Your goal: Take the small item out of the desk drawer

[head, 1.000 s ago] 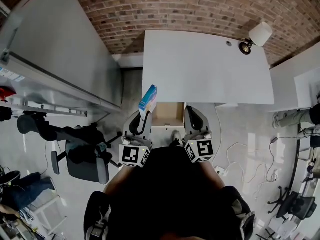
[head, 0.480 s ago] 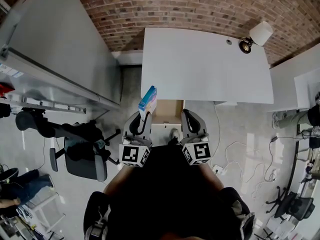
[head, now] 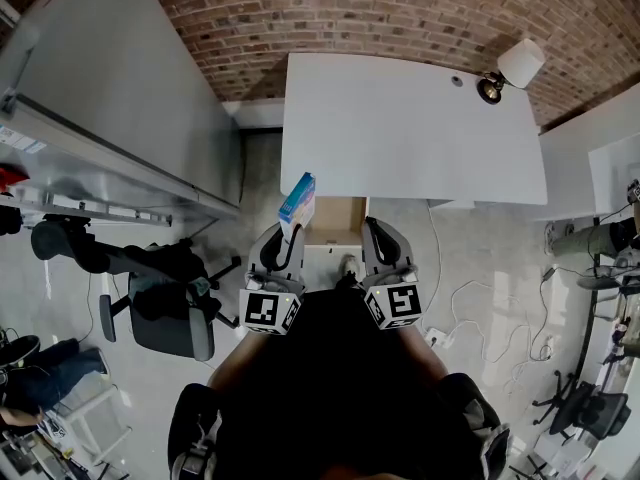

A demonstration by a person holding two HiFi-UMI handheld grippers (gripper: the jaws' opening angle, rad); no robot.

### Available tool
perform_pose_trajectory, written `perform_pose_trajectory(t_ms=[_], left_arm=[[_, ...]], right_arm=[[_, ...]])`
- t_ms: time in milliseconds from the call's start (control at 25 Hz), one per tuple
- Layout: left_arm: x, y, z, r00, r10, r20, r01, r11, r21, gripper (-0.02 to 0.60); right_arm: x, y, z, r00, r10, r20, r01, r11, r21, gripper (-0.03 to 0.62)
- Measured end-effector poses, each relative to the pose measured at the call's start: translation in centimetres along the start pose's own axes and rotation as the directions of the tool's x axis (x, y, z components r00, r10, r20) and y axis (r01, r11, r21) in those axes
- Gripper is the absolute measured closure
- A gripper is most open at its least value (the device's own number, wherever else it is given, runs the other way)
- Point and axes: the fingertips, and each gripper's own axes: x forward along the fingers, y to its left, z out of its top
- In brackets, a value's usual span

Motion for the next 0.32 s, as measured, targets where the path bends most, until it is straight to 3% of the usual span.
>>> perform_pose_trajectory(t_ms=[320], left_arm=[[-0.30,0.13,-0.65,1.000,0.007,-0.009,-0.007,1.000,-0.012,0.494]], right_arm=[[-0.24,0.21,-0.20,1.000,0.004,0.004,-0.004,1.000,-0.001,0.568]])
